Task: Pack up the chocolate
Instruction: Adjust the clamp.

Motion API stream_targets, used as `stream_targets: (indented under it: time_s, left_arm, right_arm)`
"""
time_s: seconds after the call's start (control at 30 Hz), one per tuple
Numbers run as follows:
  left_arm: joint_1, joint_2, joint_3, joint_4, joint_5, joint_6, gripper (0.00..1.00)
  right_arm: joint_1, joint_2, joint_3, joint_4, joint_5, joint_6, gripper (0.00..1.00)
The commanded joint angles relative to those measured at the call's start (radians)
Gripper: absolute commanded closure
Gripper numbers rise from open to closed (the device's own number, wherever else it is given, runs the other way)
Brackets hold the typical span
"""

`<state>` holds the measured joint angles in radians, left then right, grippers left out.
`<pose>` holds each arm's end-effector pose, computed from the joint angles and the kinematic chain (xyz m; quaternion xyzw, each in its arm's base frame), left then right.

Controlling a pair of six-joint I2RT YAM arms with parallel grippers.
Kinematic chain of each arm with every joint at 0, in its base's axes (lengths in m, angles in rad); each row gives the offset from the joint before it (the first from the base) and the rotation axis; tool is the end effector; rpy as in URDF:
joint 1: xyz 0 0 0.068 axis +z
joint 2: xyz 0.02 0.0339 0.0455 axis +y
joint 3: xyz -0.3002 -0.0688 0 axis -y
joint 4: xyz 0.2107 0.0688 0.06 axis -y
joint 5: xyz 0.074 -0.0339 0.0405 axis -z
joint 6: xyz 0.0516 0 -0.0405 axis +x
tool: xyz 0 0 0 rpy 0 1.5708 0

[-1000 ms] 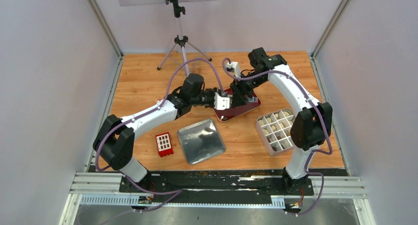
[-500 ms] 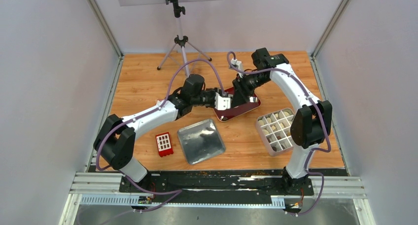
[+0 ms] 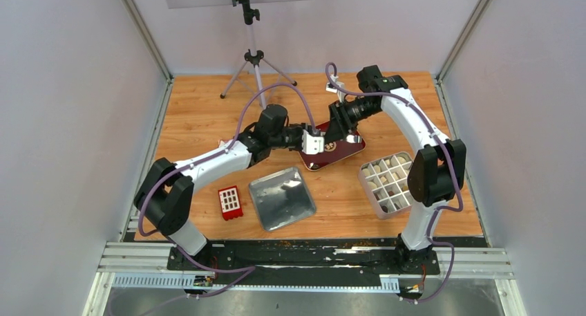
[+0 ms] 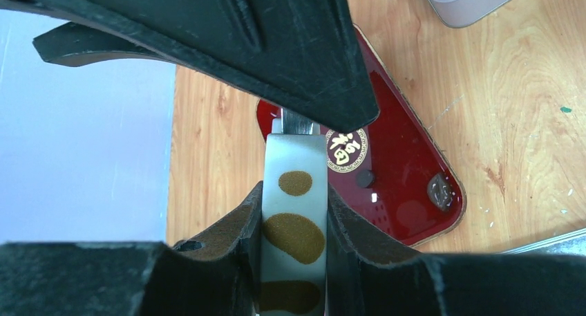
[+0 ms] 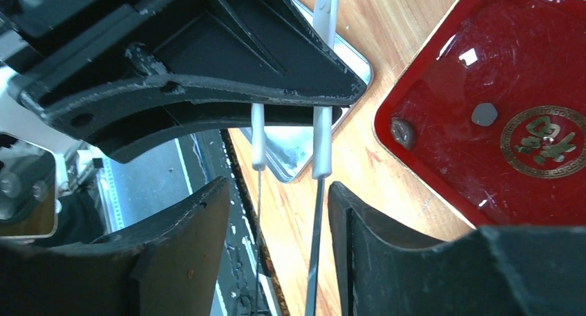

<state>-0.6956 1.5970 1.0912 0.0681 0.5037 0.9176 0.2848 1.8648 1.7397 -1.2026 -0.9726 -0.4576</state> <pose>0.2521 -0.2429 0.3135 0.6825 0.4689 -0.1514 0.5399 0.3223 0.1388 0.3340 -0.3711 0.7972 0.4529 0.1468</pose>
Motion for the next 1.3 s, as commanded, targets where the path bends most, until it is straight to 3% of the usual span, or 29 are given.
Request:
stream_targets:
  time_s: [0.0, 0.3, 0.37, 0.43, 0.47, 0.5, 0.7, 0.87, 1.07, 1.17, 1.27]
  left_arm:
    - [-0.005, 0.014, 0.044, 0.063, 0.005, -0.008, 0.85]
    - [-0.008, 0.031, 0.048, 0.125, -0.041, -0.045, 0.83]
    - [-0.008, 0.035, 0.041, 0.16, -0.067, -0.065, 0.65]
    - [-0.009, 0.031, 0.024, 0.189, -0.103, -0.081, 0.31]
    - [-0.009, 0.023, 0.015, 0.191, -0.124, -0.08, 0.06]
    - [-0.008, 0.007, -0.002, 0.184, -0.152, -0.074, 0.01]
    - [0.095, -0.248, -0.168, -0.012, -0.17, -0.083, 0.0]
    - [0.175, -0.457, -0.248, -0.218, -0.259, -0.228, 0.0]
    - [0.182, -0.567, -0.356, -0.196, -0.342, -0.397, 0.0]
    - [0.185, -0.558, -0.344, -0.187, -0.365, -0.501, 0.0]
    - [0.199, -0.593, -0.342, -0.209, -0.336, -0.521, 0.0]
  right_arm:
    - [-0.003, 0.005, 0.009, 0.036, -0.048, 0.033, 0.53]
    - [-0.011, 0.001, 0.008, 0.029, -0.048, 0.016, 0.85]
    - [-0.013, 0.001, 0.01, 0.028, -0.046, 0.007, 0.93]
    - [-0.016, -0.005, 0.015, 0.028, -0.025, -0.011, 0.99]
    - [-0.016, -0.008, 0.021, 0.023, -0.006, -0.026, 1.0]
    - [-0.016, -0.01, 0.031, 0.012, 0.023, -0.052, 1.0]
    - [-0.013, -0.029, 0.07, -0.069, 0.251, -0.282, 1.0]
    - [0.009, -0.044, 0.099, -0.09, 0.412, -0.412, 0.94]
    - [0.05, -0.192, -0.034, 0.066, 0.54, -0.589, 0.95]
    - [0.066, -0.238, -0.08, 0.099, 0.598, -0.633, 0.83]
    - [0.069, -0.201, -0.018, 0.047, 0.607, -0.603, 0.73]
